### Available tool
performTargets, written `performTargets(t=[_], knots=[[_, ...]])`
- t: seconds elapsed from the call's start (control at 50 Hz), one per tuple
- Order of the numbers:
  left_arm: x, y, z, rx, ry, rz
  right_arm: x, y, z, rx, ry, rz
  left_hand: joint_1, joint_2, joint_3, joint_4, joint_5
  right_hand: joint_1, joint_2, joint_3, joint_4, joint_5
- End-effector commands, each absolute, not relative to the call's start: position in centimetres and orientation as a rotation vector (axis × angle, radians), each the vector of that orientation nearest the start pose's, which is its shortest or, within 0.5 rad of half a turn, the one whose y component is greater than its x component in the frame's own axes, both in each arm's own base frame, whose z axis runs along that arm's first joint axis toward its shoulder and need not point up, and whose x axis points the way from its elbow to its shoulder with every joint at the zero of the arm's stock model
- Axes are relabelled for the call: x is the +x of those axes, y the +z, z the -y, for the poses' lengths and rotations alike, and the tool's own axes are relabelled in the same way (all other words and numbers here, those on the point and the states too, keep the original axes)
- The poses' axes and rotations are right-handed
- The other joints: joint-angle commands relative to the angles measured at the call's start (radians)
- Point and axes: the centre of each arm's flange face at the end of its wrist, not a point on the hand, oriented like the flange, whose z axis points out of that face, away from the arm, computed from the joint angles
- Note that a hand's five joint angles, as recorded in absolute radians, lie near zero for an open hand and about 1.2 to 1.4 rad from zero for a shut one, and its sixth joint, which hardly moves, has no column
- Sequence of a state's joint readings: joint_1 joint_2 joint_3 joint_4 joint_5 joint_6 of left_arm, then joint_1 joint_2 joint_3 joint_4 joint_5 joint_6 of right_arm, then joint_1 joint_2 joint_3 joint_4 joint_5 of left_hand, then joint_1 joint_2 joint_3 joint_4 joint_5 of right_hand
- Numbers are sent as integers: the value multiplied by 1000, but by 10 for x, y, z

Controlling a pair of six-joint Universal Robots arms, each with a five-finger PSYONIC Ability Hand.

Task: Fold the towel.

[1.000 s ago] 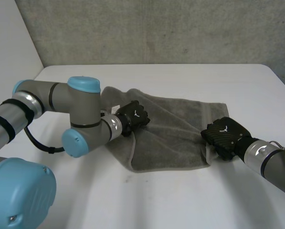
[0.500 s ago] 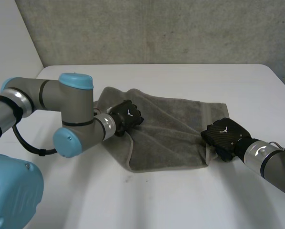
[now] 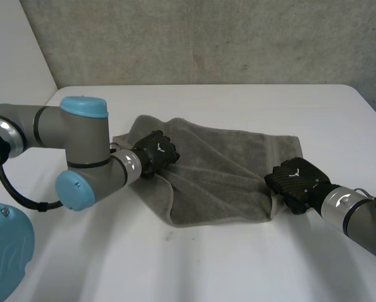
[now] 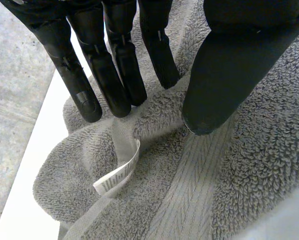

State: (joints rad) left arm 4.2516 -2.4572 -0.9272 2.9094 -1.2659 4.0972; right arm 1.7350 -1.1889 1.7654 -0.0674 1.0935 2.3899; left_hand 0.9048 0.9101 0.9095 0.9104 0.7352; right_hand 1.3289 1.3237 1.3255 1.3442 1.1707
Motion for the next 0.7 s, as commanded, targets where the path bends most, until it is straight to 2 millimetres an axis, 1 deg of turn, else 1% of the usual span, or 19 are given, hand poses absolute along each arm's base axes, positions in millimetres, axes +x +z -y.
performTargets(t=[0.02, 0.28, 0.32, 0.42, 0.5, 0.54, 0.56, 0.62, 0.64, 0.68, 0.7], knots=[[-333, 143, 318, -1908, 1677, 1854, 220, 146, 267, -1452, -1605, -2127, 140, 134, 135, 134, 135, 67, 73, 71, 52, 51], [-327, 157, 311, -1894, 1693, 1855, 220, 144, 268, -1452, -1597, -2132, 142, 137, 138, 137, 138, 67, 73, 71, 52, 51], [-322, 161, 312, -1874, 1707, 1870, 220, 144, 268, -1453, -1599, -2131, 140, 134, 135, 134, 135, 67, 73, 71, 52, 51], [-317, 164, 312, -1824, 1728, 1888, 220, 144, 268, -1453, -1597, -2132, 134, 128, 129, 128, 129, 67, 73, 71, 52, 51], [-317, 161, 312, -1803, 1744, 1888, 220, 144, 268, -1453, -1597, -2132, 125, 120, 120, 119, 120, 67, 73, 71, 52, 51], [-317, 154, 313, -1800, 1763, 1879, 220, 144, 268, -1452, -1598, -2134, 99, 93, 94, 93, 94, 67, 73, 71, 52, 51], [-317, 154, 313, -1800, 1763, 1879, 220, 143, 268, -1452, -1598, -2134, 98, 93, 94, 93, 94, 67, 73, 71, 52, 51], [-318, 148, 317, -1789, 1805, 1865, 220, 143, 267, -1451, -1593, -2134, -24, -30, -29, -30, -29, 67, 73, 71, 52, 51], [-318, 148, 317, -1789, 1805, 1865, 220, 143, 267, -1453, -1593, -2134, -25, -30, -30, -30, -30, 67, 73, 71, 52, 51], [-319, 141, 318, -1789, 1803, 1866, 220, 142, 267, -1452, -1589, -2136, -139, -144, -144, -145, -144, 67, 73, 71, 52, 51], [-319, 141, 318, -1789, 1803, 1866, 220, 142, 267, -1452, -1589, -2136, -139, -145, -144, -145, -144, 67, 73, 71, 52, 51]])
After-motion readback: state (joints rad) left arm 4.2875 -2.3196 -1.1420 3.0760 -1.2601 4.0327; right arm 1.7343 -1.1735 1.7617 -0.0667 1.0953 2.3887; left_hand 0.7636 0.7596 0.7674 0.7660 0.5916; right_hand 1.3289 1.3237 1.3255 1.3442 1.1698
